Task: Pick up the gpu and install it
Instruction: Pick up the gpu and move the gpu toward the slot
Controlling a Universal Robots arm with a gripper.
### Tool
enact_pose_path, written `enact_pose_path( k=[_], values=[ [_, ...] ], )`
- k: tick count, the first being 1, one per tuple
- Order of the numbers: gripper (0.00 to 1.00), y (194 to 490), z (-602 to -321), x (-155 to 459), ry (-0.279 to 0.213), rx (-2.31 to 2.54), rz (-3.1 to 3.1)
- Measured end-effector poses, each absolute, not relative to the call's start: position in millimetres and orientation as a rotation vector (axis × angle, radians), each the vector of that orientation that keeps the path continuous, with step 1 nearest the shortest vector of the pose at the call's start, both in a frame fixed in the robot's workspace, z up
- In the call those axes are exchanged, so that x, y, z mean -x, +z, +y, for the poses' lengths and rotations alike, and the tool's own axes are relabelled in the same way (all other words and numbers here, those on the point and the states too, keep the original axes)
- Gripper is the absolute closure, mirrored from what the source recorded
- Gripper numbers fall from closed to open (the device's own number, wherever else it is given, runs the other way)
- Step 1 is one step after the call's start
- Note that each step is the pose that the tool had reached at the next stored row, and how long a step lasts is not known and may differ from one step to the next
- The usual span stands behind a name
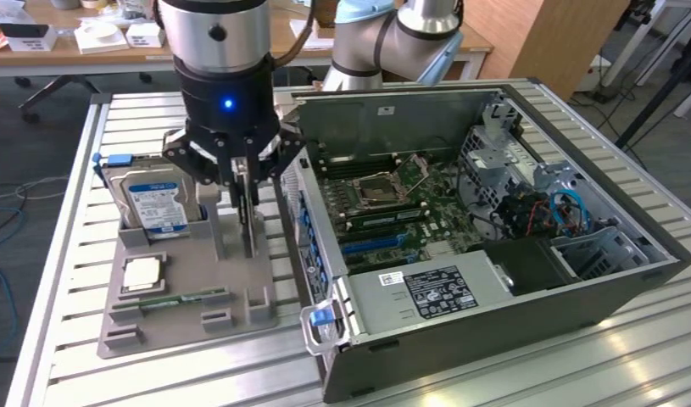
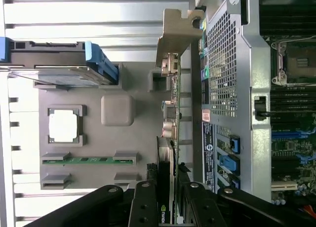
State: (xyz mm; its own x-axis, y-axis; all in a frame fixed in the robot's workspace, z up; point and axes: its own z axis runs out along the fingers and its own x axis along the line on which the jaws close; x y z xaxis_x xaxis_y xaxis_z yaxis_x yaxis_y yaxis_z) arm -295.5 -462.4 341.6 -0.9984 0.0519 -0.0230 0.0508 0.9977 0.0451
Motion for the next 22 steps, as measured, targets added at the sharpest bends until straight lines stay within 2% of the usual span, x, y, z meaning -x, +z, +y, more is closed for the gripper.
enact_pose_path(
  k=[22],
  values=[
    [0.74, 411.6, -462.4, 295.5, 0.069, -0.08, 3.116]
  ],
)
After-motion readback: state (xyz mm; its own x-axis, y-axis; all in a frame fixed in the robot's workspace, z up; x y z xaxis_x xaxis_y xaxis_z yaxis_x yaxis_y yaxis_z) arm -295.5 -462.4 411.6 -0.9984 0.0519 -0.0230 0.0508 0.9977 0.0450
